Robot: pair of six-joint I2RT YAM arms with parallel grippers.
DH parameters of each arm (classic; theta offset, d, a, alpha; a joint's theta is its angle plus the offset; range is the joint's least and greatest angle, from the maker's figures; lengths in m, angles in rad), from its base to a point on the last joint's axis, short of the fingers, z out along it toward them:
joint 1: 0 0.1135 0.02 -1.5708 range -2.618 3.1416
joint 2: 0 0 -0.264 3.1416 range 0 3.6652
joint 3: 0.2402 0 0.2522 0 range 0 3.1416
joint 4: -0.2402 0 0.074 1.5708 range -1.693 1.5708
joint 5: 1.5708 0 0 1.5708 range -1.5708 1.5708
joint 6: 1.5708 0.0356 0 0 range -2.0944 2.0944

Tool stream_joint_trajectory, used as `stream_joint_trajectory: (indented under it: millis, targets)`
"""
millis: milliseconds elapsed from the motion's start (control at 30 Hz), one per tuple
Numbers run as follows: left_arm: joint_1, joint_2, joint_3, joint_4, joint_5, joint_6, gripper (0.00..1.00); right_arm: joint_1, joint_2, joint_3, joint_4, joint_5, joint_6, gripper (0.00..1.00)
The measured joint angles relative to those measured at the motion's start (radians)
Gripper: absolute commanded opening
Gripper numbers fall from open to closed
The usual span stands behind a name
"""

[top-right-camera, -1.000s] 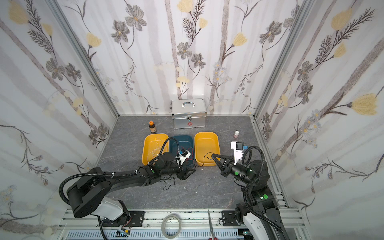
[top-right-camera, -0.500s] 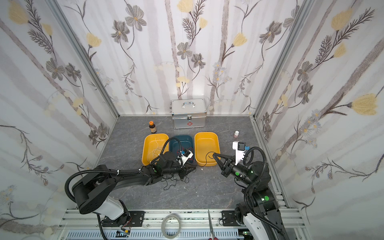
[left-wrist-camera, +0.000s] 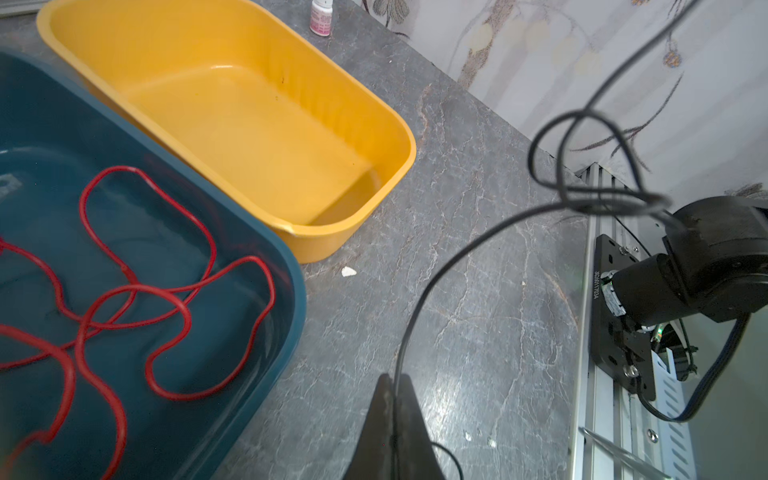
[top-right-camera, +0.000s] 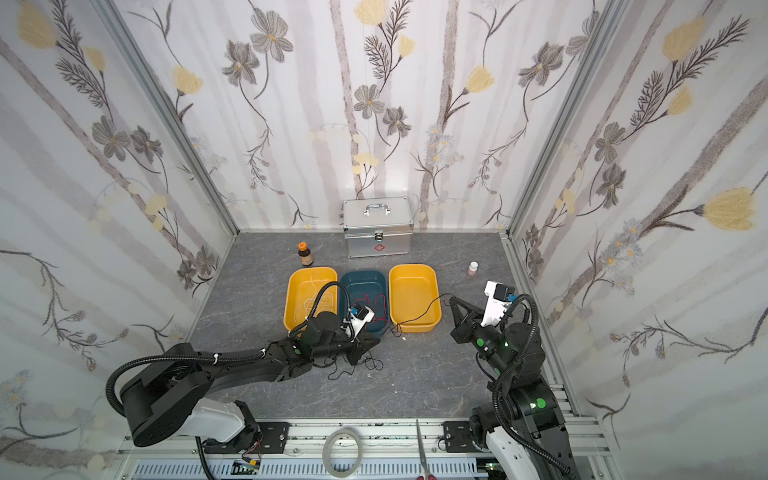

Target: Untangle the cables

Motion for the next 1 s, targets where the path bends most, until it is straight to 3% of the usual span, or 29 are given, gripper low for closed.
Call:
stream_joint_trajectory:
  millis: [233, 567, 1000]
  targets:
    - [0.0, -0.103, -0.043, -0.061, -0.038, -0.01, 0.0, -0.004, 0.059, 0.003, -0.038, 0.092, -0.026, 0.01]
    - [-0.001, -0.234, 0.017, -0.108, -0.008, -0.058, 0.0, 0.032, 0.132, -0.188, 0.089, -0.114, 0.018, 0.03]
    - [-0.005, -0.201, 0.127, -0.105, 0.029, -0.11, 0.0, 0.275, 0.346, -0.295, 0.444, -0.215, 0.087, 0.04]
